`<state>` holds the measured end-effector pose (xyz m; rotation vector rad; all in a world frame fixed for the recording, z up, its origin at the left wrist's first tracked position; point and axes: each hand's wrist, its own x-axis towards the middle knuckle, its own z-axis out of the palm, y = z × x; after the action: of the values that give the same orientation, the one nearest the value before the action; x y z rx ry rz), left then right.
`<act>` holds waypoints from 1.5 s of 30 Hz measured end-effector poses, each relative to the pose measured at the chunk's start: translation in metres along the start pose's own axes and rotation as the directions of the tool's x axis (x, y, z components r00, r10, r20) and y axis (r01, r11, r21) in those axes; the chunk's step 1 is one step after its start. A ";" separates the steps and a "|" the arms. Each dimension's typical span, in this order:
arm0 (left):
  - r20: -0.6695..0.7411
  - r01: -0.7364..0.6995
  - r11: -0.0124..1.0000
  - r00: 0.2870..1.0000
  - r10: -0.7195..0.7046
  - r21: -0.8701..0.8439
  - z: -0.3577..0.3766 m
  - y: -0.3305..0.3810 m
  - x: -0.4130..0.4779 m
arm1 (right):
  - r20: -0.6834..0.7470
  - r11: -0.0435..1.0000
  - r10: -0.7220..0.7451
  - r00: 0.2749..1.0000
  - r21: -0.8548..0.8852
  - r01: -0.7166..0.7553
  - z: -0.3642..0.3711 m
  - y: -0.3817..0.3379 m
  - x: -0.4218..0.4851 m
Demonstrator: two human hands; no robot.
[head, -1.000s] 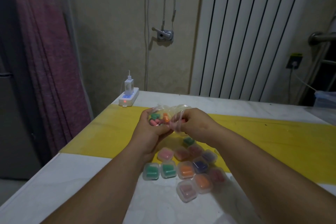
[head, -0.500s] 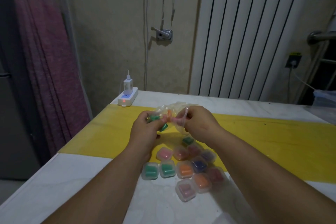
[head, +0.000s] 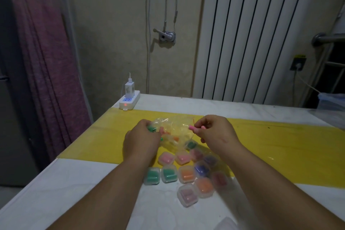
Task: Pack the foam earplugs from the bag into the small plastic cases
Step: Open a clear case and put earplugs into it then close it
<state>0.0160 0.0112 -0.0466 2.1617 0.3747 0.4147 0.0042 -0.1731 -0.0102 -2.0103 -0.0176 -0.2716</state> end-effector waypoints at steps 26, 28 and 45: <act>0.212 -0.344 0.779 0.833 0.510 -0.525 0.010 0.045 -0.072 | 0.073 0.999 -0.002 0.997 0.043 -0.001 -0.046 0.025 -0.056; 0.185 -0.361 0.766 0.833 0.521 -0.532 0.010 0.045 -0.074 | 0.039 0.994 -0.049 0.998 -0.097 0.053 -0.049 0.023 -0.058; 0.288 -0.324 0.845 0.837 0.466 -0.426 0.010 0.045 -0.076 | 0.096 0.960 -0.011 0.995 0.279 -0.016 -0.047 0.022 -0.060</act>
<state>-0.0427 -0.0523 -0.0277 1.8851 -0.3682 0.2543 -0.0604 -0.2185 -0.0223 -1.7403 -0.1092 -0.1592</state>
